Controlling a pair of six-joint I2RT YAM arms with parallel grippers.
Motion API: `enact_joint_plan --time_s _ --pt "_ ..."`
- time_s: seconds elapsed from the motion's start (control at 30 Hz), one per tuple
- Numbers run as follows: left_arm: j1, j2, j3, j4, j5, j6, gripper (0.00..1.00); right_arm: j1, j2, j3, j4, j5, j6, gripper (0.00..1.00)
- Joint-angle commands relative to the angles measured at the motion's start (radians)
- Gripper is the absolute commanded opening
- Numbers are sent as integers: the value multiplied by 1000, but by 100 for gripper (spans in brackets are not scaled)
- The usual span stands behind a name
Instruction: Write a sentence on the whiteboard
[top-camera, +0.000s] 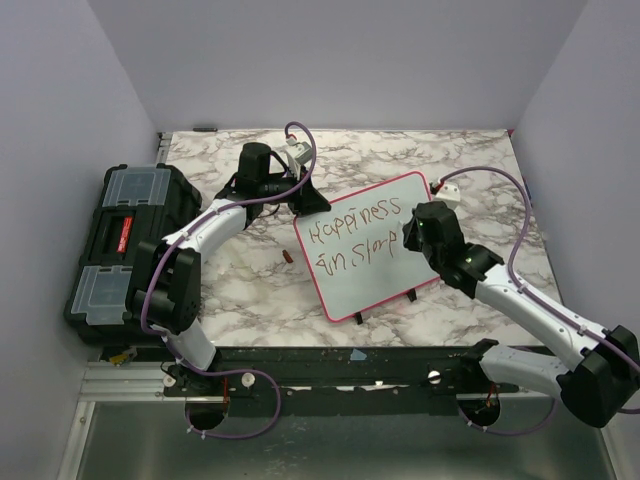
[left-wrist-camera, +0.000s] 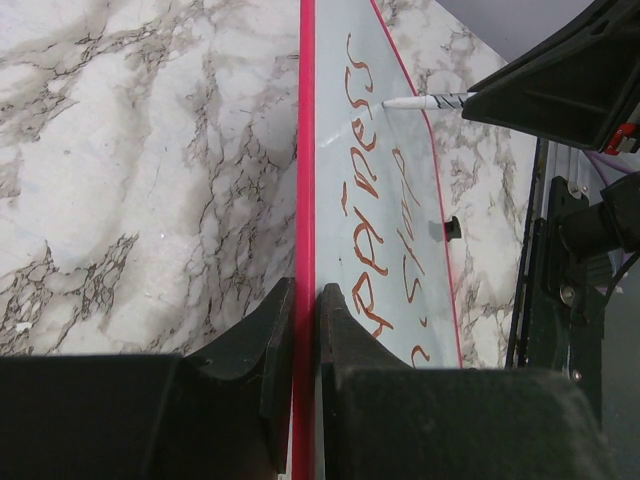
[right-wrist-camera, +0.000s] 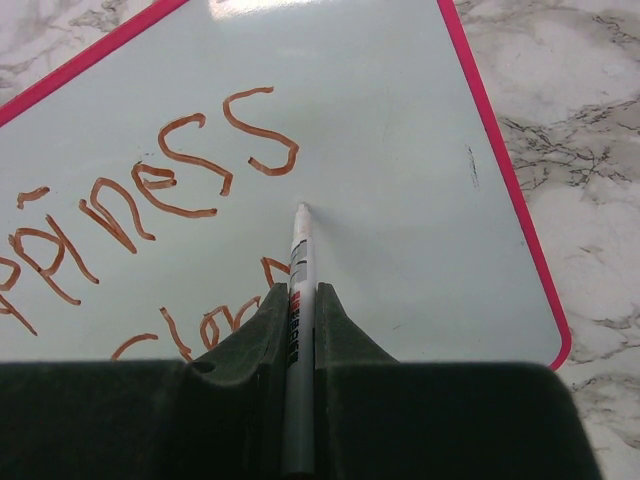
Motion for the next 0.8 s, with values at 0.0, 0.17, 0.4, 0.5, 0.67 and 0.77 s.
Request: enact_joint_plan --time_s 0.0,0.17,0.4,0.5,0.67,0.77 --pt "9 -9 13 53 7 60 0 1 18 11 33 39 -6 1" --pt "9 -8 13 53 8 60 0 1 0 -17 26 19 0 1" --pt "9 -9 15 55 10 57 0 1 -30 -36 -18 -36 13 1" --pt "9 -12 13 55 12 57 0 1 -43 -57 -37 -57 32 0" --pt "9 -14 12 58 14 55 0 1 -74 -87 -69 -93 57 1" --pt "9 -13 11 58 14 53 0 1 -98 -103 -92 -109 71 1"
